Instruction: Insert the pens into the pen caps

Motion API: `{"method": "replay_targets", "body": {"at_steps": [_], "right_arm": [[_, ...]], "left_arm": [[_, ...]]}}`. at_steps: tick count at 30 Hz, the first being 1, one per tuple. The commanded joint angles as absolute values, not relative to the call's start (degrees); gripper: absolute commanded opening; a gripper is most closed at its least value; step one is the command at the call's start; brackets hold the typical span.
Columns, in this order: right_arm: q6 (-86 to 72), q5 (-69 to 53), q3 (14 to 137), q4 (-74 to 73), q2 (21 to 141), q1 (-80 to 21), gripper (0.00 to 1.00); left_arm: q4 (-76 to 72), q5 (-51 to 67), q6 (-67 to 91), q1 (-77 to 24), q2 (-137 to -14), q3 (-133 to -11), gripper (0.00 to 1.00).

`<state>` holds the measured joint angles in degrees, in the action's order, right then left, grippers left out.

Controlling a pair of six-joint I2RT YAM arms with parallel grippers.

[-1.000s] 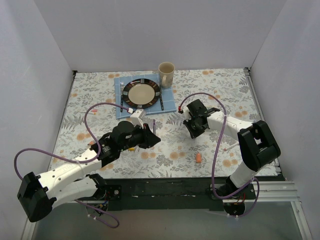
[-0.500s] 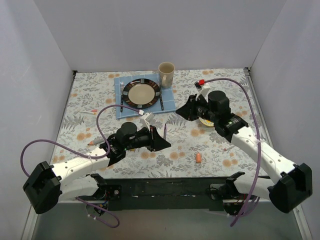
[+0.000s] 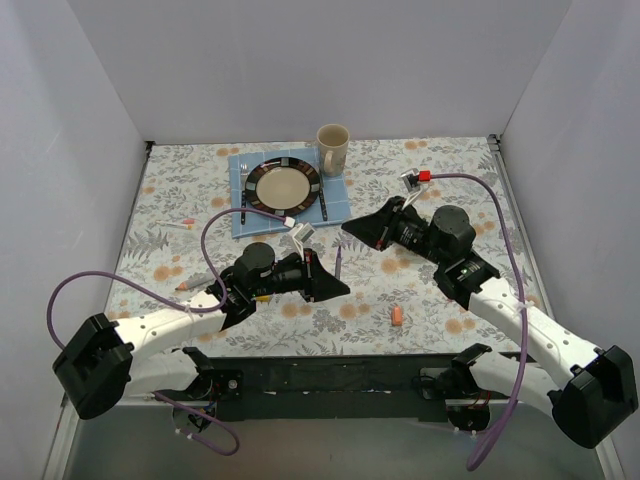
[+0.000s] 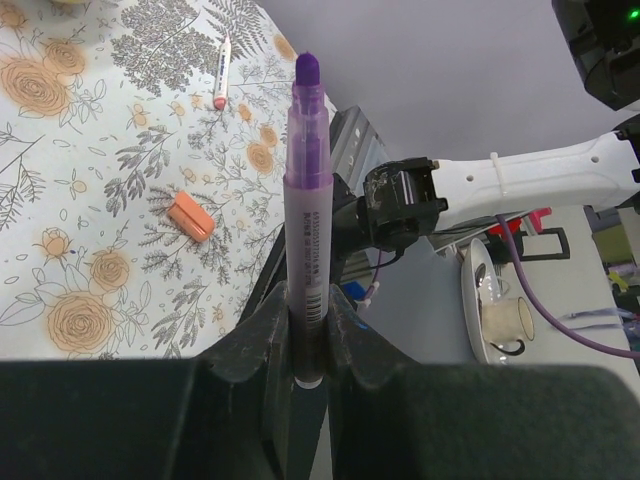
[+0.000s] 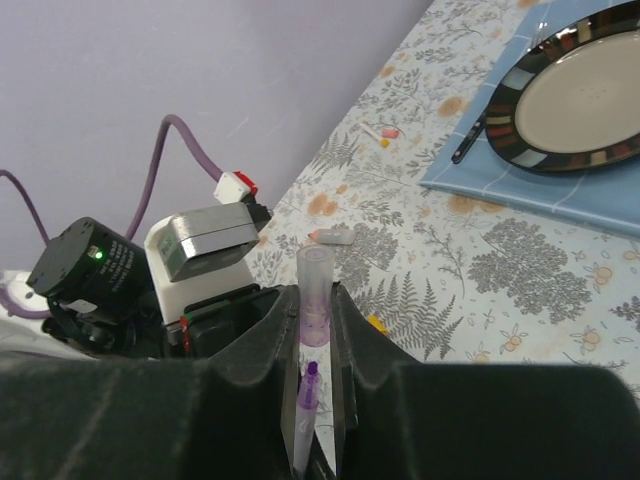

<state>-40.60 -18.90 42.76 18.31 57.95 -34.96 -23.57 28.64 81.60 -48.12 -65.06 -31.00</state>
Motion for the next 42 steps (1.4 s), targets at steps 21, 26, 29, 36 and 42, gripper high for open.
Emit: {"method": "replay_targets", "body": {"at_steps": [21, 26, 29, 36, 42], "right_arm": [[-41.4, -18.99, 39.73, 26.19, 55.72, -37.79, 0.01], [-40.87, -18.9, 39.46, 25.93, 55.55, -38.49, 0.01], [-40.61, -18.63, 38.76, 26.02, 55.28, -38.85, 0.01], [-40.17, -18.46, 37.62, 26.37, 54.76, -39.29, 0.01], [-39.55, -18.19, 36.83, 26.54, 54.4, -39.46, 0.01]], "left_arm": [[-26.37, 29.62, 80.33, -48.16, -63.63, -32.17, 0.0], [-26.02, 29.53, 79.98, -48.16, -63.72, -32.61, 0.0], [-26.1, 29.36, 79.98, -48.16, -63.54, -32.69, 0.0], [-26.1, 28.92, 79.8, -48.16, -62.84, -32.61, 0.0], [-26.19, 28.56, 79.72, -48.16, -62.67, -32.52, 0.0]]}}
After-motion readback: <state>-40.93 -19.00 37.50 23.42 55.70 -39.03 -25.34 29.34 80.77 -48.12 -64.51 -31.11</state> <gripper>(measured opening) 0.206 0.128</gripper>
